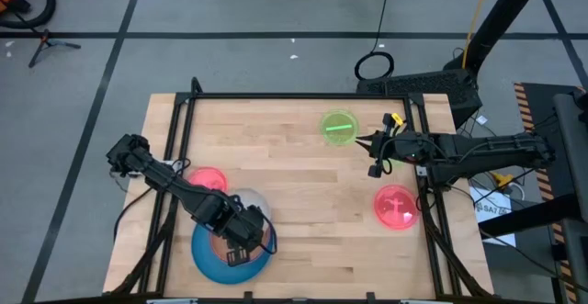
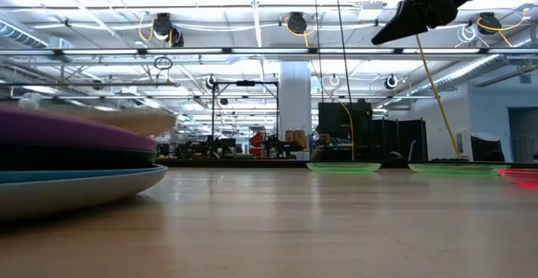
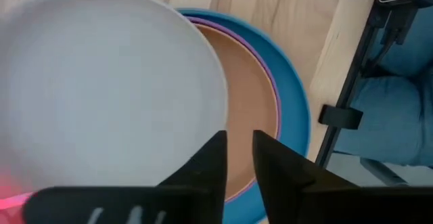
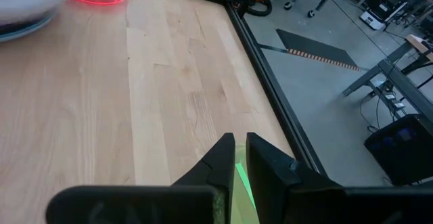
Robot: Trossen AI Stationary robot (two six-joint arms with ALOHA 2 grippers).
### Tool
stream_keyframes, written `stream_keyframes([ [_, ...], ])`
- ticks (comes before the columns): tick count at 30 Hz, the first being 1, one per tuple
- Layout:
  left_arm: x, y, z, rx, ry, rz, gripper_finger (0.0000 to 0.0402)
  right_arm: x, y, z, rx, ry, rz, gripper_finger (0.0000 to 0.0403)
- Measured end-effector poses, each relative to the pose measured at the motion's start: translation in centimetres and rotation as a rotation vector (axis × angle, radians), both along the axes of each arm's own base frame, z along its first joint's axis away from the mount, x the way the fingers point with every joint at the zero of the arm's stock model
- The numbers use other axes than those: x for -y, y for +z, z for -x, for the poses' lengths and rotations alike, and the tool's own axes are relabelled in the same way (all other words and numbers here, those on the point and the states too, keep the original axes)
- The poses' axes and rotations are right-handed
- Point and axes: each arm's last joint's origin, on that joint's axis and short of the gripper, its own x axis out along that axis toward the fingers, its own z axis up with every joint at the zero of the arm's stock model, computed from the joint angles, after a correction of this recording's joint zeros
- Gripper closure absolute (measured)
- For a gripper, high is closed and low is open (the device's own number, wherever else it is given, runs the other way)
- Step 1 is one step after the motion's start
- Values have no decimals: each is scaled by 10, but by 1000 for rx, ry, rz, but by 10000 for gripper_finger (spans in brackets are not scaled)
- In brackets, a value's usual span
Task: Stack plastic plates
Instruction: Stack the gray plate on the brown plate
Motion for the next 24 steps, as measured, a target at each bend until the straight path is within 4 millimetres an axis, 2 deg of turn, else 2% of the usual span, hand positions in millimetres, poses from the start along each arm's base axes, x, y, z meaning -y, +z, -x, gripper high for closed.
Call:
stream_keyframes([
  [6,0,0,0,8,-15,-11,283,0,0,0,0,0,0,371],
  [15,-2,0,-1,39,-78,-57,279,0,0,0,0,0,-1,371],
  [24,-31,0,-16,118,-124,-258,279,0,0,0,1,-1,-1,371],
])
